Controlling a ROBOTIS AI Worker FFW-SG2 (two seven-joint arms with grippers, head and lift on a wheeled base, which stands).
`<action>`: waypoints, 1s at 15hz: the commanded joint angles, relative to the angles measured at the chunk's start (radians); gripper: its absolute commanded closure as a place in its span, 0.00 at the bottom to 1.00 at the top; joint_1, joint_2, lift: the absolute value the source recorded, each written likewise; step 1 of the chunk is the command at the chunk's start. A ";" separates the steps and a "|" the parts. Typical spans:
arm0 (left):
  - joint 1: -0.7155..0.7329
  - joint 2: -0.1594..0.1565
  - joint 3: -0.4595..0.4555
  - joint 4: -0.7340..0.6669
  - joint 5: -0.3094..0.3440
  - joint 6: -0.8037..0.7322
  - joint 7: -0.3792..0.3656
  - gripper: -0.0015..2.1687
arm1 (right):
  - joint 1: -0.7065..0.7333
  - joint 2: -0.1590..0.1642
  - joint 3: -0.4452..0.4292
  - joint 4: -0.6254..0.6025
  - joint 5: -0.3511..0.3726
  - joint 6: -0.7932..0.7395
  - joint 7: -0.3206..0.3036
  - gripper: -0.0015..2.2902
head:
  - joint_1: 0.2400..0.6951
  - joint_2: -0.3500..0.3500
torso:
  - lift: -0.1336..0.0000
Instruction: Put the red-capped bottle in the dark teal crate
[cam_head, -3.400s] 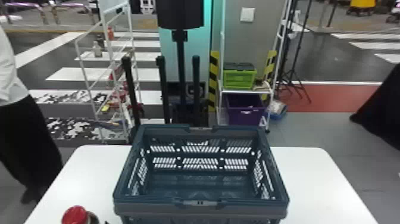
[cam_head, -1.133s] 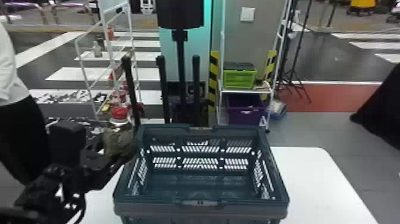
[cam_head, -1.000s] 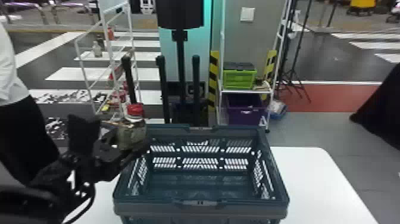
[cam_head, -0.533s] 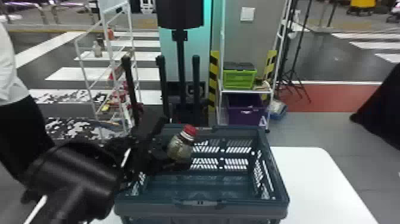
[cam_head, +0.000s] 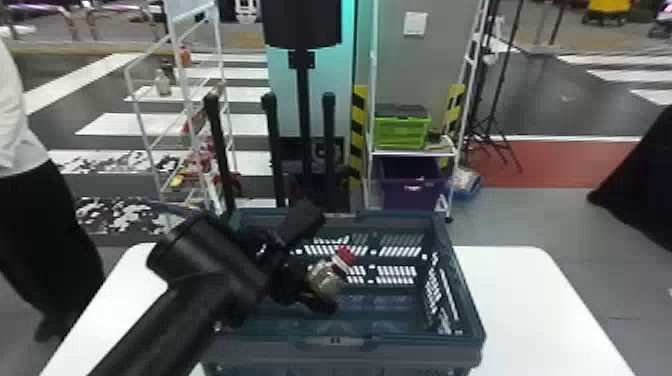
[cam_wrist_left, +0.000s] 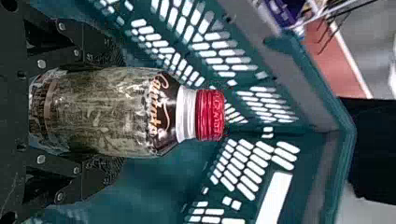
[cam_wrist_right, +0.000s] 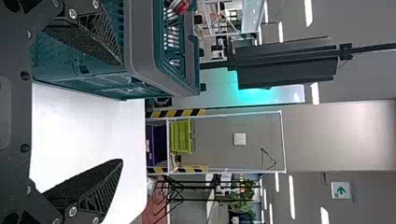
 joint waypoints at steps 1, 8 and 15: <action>-0.036 -0.051 -0.012 0.114 -0.065 -0.029 -0.027 0.99 | -0.001 0.000 0.000 0.000 0.000 -0.001 0.000 0.06 | 0.57 0.50 | 1.00; -0.050 -0.126 0.030 0.232 -0.217 -0.124 -0.076 0.93 | -0.001 0.000 -0.005 0.005 -0.005 -0.001 0.000 0.06 | 0.57 0.50 | 1.00; -0.014 -0.130 0.082 0.190 -0.242 -0.127 -0.070 0.12 | -0.002 0.000 -0.005 0.006 -0.006 -0.001 0.000 0.06 | 0.57 0.50 | 1.00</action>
